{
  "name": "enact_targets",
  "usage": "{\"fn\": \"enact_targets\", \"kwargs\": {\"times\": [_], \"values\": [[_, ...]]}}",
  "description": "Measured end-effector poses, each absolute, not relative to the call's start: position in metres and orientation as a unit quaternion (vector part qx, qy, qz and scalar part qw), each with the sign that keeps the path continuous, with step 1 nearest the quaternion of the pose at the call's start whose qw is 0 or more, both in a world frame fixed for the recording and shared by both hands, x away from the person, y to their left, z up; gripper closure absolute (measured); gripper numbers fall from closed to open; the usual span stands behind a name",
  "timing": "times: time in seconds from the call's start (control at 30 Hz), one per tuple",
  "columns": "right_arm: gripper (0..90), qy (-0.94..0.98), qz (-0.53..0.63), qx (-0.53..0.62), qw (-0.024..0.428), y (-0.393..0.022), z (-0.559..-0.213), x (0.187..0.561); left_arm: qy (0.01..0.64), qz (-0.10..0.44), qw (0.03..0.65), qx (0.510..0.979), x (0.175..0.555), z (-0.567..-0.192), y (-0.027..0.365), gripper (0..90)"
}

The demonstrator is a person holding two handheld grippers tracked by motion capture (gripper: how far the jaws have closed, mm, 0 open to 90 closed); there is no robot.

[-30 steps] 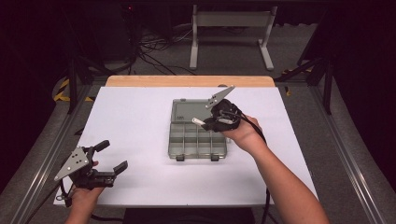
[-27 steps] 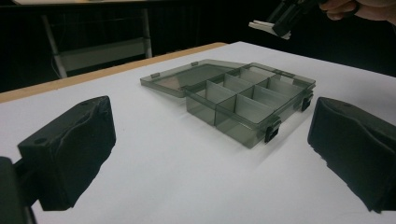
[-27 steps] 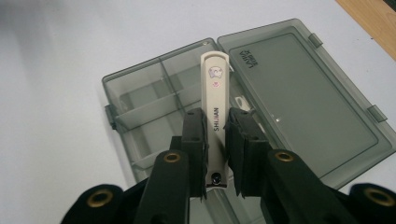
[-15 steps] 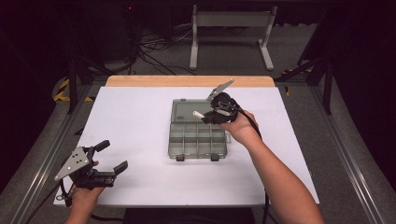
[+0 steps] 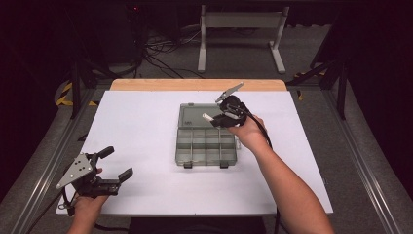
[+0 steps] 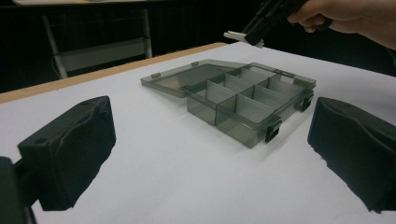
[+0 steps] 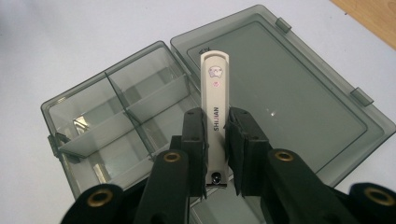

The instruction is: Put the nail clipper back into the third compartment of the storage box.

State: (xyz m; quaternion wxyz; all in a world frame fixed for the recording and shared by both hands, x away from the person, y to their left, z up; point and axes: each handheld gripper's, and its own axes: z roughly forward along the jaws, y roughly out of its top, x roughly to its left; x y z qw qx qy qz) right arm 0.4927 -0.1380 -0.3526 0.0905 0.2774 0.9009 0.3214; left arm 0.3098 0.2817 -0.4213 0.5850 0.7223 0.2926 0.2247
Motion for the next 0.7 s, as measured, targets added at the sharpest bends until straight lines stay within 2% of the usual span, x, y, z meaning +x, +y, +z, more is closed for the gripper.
{"fn": "enact_targets", "kwargs": {"times": [0.7], "values": [[77.7,0.897,0.307,0.313,0.046,-0.136,-0.385,0.491,0.293,0.226,0.586,0.722,0.310,-0.421,0.281,1.7]]}}
